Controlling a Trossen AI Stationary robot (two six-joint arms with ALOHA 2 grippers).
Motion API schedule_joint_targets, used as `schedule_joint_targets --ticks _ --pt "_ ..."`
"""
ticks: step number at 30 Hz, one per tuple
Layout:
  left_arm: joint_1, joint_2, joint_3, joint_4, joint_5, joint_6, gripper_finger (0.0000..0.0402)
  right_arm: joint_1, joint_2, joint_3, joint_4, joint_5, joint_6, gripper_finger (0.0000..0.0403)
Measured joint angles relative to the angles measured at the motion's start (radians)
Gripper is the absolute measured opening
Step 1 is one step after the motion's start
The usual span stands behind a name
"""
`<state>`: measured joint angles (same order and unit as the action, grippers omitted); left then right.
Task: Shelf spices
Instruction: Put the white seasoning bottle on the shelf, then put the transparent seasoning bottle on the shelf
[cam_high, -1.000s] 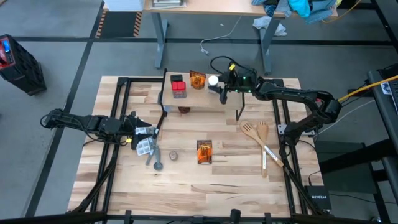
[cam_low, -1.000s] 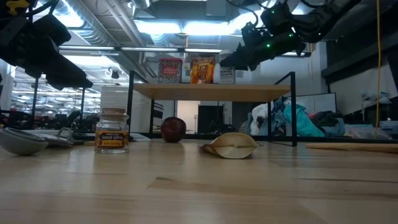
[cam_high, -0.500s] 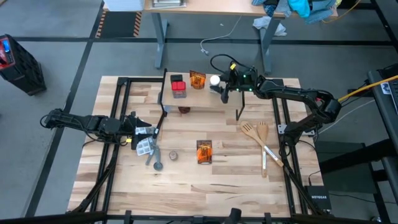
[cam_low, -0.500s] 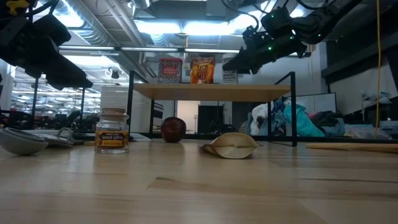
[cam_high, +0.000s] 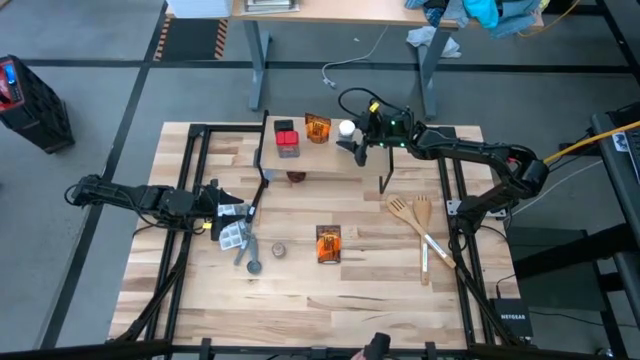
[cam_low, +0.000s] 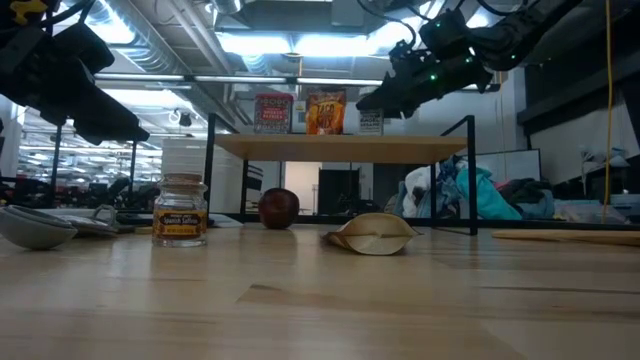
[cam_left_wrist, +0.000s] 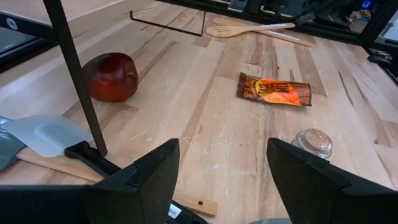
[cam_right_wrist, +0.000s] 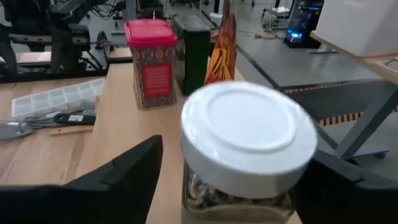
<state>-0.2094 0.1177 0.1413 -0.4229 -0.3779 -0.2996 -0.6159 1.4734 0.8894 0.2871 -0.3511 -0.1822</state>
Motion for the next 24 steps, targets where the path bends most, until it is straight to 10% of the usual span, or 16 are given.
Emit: schedule_joint_targets --ticks 24 --pt "0.000 0.000 0.000 0.000 0.000 0.000 0.0235 0.053 -0.198 0.000 -0.082 0.053 0.047 0.0300"
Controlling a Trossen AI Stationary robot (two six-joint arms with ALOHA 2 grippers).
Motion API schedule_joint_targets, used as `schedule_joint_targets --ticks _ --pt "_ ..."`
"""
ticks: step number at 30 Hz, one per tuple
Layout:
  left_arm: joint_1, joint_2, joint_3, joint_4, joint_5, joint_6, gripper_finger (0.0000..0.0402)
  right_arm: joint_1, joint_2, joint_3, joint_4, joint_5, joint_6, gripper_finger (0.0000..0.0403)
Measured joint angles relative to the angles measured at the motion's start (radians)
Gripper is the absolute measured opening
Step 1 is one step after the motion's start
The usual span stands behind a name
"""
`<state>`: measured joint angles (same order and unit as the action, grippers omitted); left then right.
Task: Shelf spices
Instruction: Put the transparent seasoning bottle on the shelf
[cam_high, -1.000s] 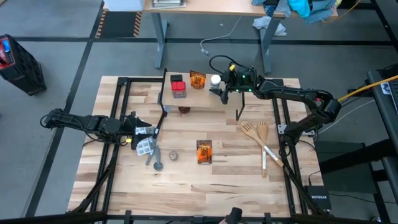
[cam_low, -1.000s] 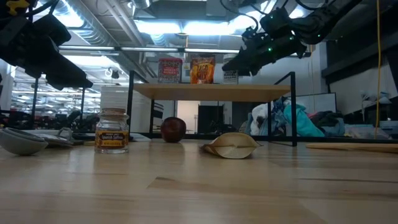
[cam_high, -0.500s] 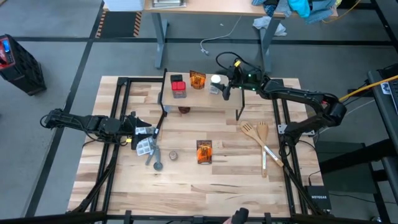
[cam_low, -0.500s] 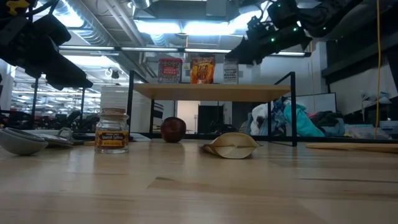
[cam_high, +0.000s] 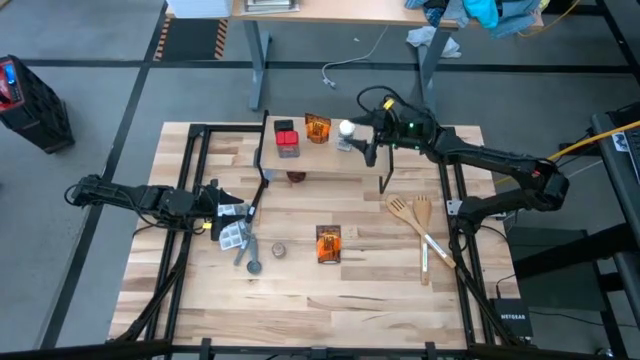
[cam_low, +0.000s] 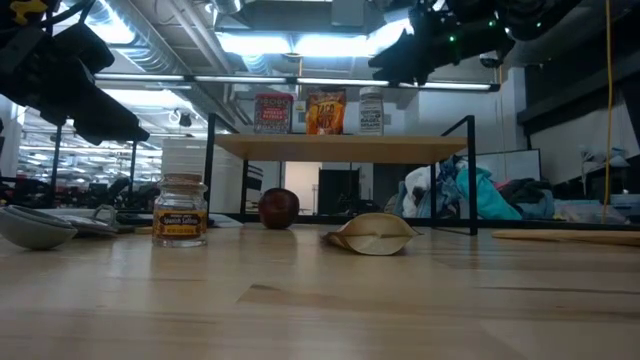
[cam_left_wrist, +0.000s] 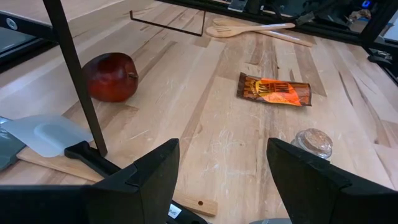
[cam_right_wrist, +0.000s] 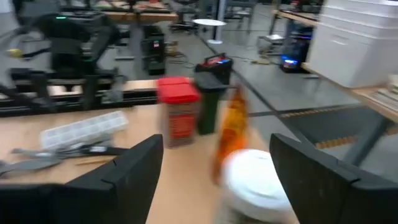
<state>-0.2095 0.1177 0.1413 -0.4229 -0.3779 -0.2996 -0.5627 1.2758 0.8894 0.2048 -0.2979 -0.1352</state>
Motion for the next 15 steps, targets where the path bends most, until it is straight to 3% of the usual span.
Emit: schedule_joint_targets --ticks 3,10,15 --pt "0.000 0.000 0.000 0.000 0.000 0.000 0.0235 0.076 0.000 0.000 -0.003 0.022 0.004 0.0301" --pt "0.000 0.000 0.000 0.000 0.000 0.000 0.0235 0.338 0.012 0.000 0.011 0.224 -0.003 0.0301" --pt "0.000 0.000 0.000 0.000 0.000 0.000 0.0235 0.516 0.094 0.000 0.068 0.361 -0.004 0.0301"
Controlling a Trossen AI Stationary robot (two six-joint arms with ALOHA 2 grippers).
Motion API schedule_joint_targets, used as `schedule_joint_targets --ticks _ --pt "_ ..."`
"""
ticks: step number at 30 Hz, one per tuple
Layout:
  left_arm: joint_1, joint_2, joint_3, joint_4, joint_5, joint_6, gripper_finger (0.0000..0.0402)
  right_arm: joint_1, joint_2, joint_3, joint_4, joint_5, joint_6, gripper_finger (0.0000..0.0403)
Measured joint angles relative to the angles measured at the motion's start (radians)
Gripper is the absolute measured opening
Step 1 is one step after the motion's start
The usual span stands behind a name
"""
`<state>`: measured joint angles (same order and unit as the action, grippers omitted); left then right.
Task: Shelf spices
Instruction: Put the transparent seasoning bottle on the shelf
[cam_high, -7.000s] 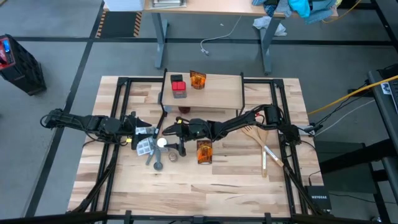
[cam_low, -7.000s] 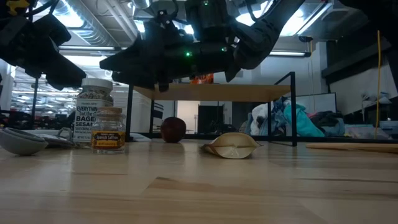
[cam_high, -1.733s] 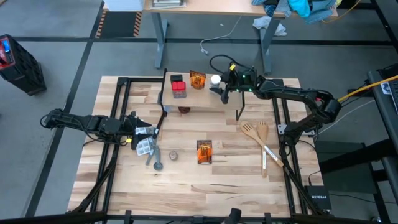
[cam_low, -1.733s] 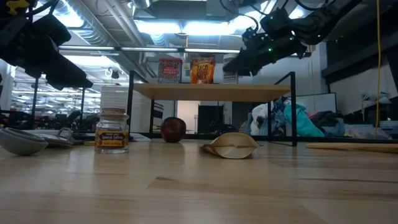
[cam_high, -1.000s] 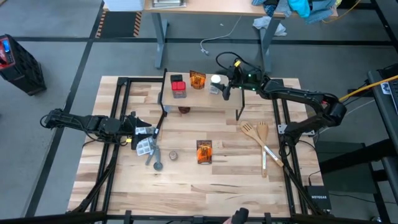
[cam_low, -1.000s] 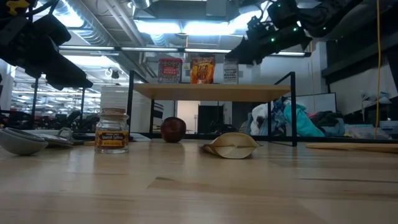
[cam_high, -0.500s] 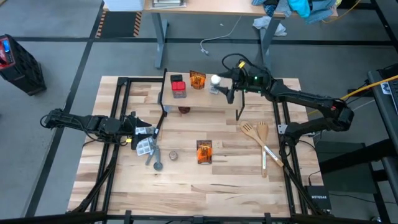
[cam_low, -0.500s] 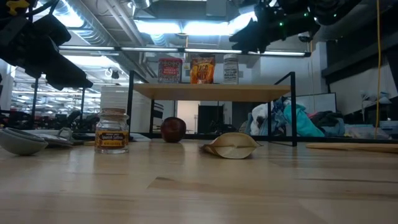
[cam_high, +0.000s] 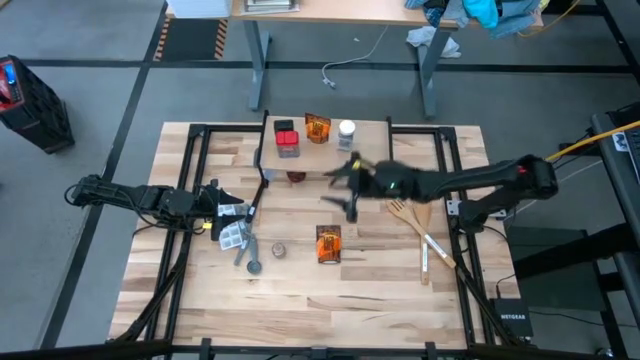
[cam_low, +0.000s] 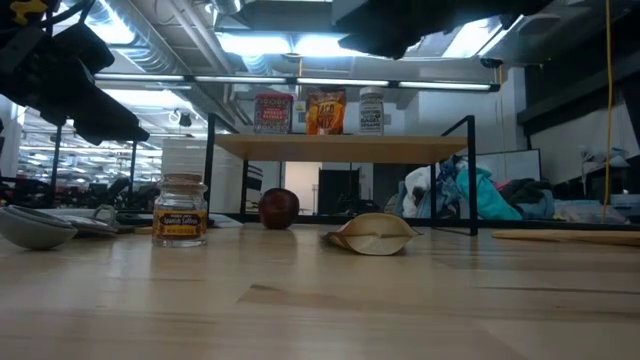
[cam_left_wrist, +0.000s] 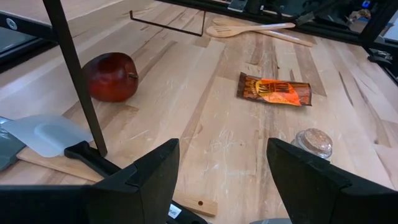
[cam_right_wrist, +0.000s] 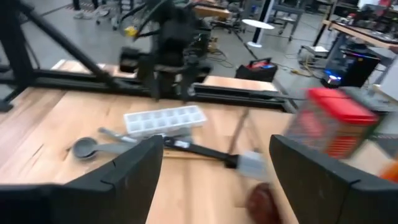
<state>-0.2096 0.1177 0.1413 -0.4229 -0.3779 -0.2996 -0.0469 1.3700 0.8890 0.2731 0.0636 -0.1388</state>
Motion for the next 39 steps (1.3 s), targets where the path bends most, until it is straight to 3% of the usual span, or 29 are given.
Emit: schedule_joint_targets --ticks 5,17,22,30,39 --pt "0.000 0.000 0.000 0.000 0.000 0.000 0.0235 0.112 0.161 0.000 0.155 0.074 0.003 0.0301" --pt "0.000 0.000 0.000 0.000 0.000 0.000 0.0235 0.193 0.613 0.024 0.650 0.052 0.145 0.0301" --pt "0.000 0.000 0.000 0.000 0.000 0.000 0.0235 0.193 0.742 0.107 0.658 0.013 0.210 0.0301" --pt "0.000 0.000 0.000 0.000 0.000 0.000 0.0235 0.223 0.836 0.233 0.612 -0.004 0.271 0.0301" --pt "0.000 0.000 0.000 0.000 0.000 0.000 0.0235 0.281 0.842 0.297 0.480 0.105 0.291 0.0301"
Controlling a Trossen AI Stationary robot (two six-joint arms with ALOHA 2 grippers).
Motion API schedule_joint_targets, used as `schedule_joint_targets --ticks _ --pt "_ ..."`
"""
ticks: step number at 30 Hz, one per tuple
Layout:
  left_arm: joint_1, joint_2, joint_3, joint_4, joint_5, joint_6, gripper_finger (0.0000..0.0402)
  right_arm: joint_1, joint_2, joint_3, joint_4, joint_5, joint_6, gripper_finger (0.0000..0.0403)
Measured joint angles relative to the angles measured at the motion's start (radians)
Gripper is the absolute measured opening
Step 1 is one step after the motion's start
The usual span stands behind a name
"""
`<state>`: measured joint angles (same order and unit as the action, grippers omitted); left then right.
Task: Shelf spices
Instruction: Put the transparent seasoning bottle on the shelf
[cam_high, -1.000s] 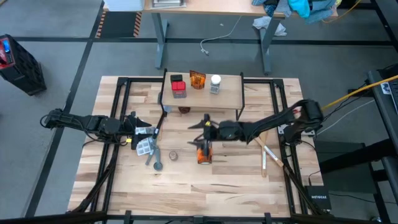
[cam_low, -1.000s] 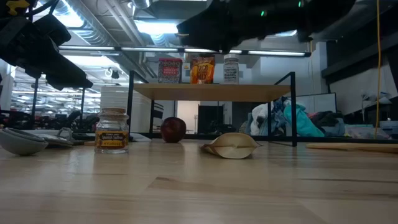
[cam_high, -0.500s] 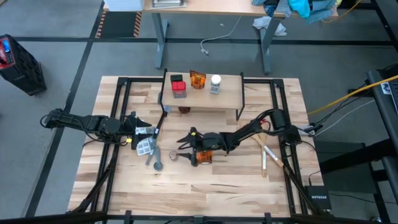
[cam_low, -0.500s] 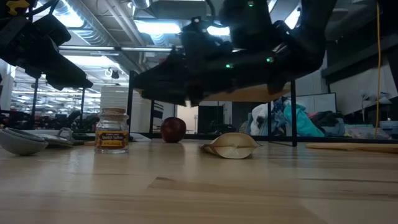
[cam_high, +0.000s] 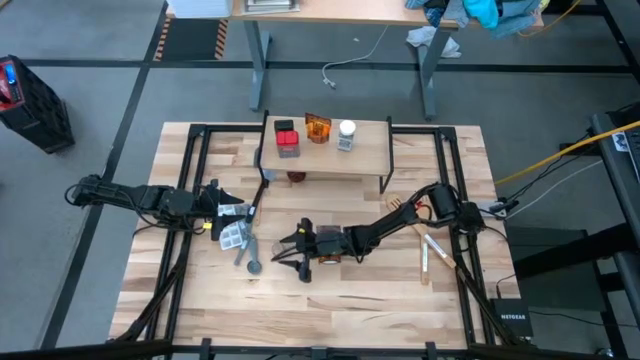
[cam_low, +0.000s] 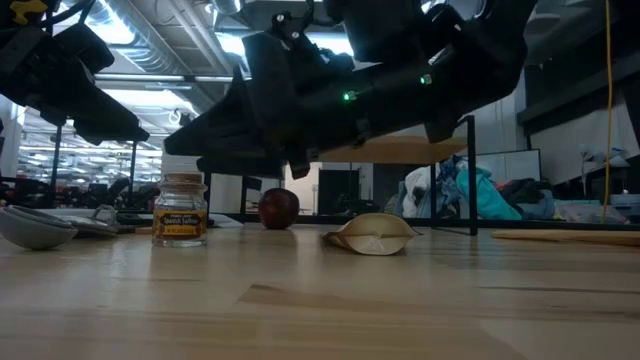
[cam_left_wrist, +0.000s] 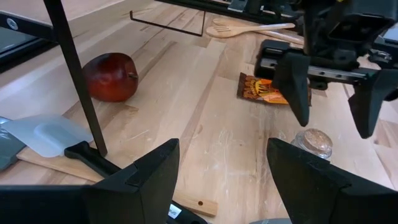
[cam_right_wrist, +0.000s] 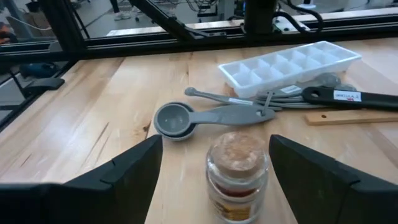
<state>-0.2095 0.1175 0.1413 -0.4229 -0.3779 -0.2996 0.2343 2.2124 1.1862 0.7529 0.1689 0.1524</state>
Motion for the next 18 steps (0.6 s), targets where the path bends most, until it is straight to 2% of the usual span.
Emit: schedule_joint_targets --ticks 5,18 --pt "0.000 0.000 0.000 0.000 0.000 0.000 0.0235 0.017 0.001 0.000 -0.002 0.058 -0.003 0.0301" --pt "0.000 0.000 0.000 0.000 0.000 0.000 0.0235 0.014 0.141 0.101 0.014 0.067 0.002 0.0301"
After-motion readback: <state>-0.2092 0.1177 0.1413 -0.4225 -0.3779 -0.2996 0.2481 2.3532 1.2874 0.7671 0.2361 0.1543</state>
